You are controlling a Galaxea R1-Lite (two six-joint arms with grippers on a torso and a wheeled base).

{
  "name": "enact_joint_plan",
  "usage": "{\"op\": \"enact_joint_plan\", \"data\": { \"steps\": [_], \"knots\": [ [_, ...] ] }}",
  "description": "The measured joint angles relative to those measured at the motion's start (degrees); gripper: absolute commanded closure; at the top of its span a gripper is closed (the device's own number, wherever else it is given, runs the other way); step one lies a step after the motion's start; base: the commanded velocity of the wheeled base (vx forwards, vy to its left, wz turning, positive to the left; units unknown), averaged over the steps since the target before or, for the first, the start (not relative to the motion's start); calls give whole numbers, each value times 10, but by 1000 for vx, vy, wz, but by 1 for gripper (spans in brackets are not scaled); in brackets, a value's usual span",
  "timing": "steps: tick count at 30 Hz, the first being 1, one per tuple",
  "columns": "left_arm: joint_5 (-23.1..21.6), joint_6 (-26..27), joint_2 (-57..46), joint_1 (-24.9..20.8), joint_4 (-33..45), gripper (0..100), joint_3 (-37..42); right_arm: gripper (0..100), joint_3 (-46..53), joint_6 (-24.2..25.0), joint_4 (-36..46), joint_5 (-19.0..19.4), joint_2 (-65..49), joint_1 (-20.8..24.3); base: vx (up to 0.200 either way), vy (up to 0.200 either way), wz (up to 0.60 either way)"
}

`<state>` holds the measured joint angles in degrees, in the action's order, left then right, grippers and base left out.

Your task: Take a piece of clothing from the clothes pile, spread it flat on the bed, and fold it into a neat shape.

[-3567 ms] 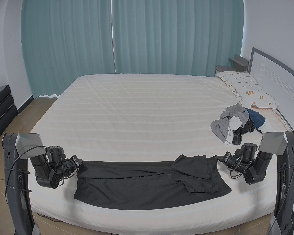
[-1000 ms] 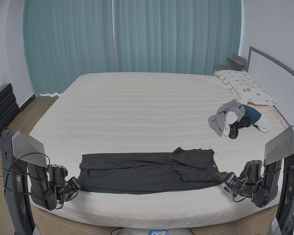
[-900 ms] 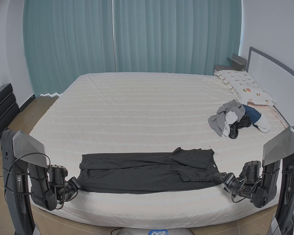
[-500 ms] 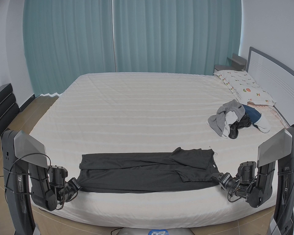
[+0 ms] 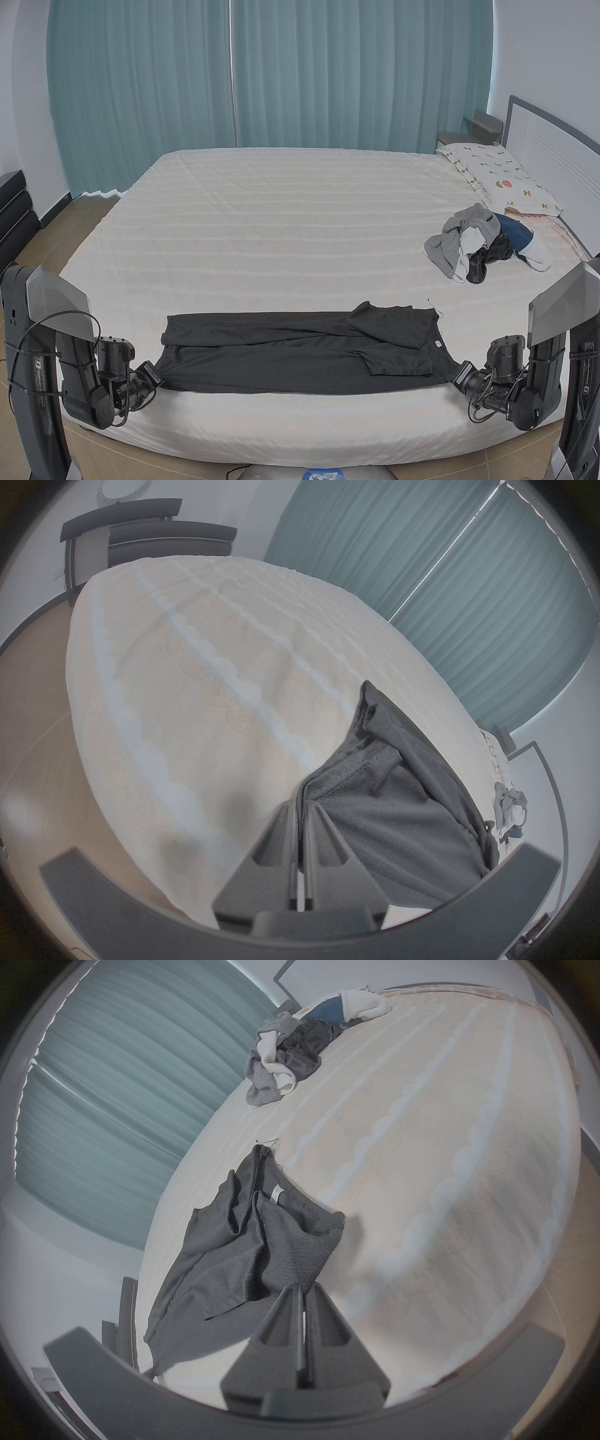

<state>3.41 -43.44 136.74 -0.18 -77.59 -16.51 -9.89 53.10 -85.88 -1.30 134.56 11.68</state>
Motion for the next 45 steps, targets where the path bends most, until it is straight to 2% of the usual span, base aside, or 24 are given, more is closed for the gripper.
{"op": "enact_joint_plan", "data": {
  "steps": [7, 15, 16, 18, 19, 25, 32, 38, 45],
  "knots": [
    [0, 16, -5, 20, -1, 100, -2, 100, 41, -34, 0, 2, -26, 14, 0, 0, 0],
    [-3, 38, -5, 21, -1, 100, 16, 100, 60, -60, -1, 2, -24, 17, 0, 0, 0],
    [-5, 44, -4, 21, -1, 100, 21, 0, 61, -65, -1, 2, -20, 17, 0, 0, 0],
    [-14, 53, -4, 20, -2, 100, 31, 0, 61, -71, -1, 2, -13, 15, 0, 0, 0],
    [-21, 56, -5, 20, -2, 0, 37, 0, 61, -73, -2, 3, -10, 14, 0, 0, 0],
    [-37, 60, -7, 19, -7, 0, 57, 0, 67, -74, -23, 4, -18, 13, 0, 0, 0],
    [-75, 50, -22, 24, -40, 0, 74, 0, 77, -72, -24, 6, -104, 24, 0, 0, 0],
    [-92, -7, -48, 32, -49, 0, 75, 0, 75, -35, -27, 25, -135, 47, 0, 0, 0],
    [-115, -97, -66, 38, -51, 0, 59, 0, 46, -8, -31, 50, -71, 57, 0, 0, 0]
  ]
}}
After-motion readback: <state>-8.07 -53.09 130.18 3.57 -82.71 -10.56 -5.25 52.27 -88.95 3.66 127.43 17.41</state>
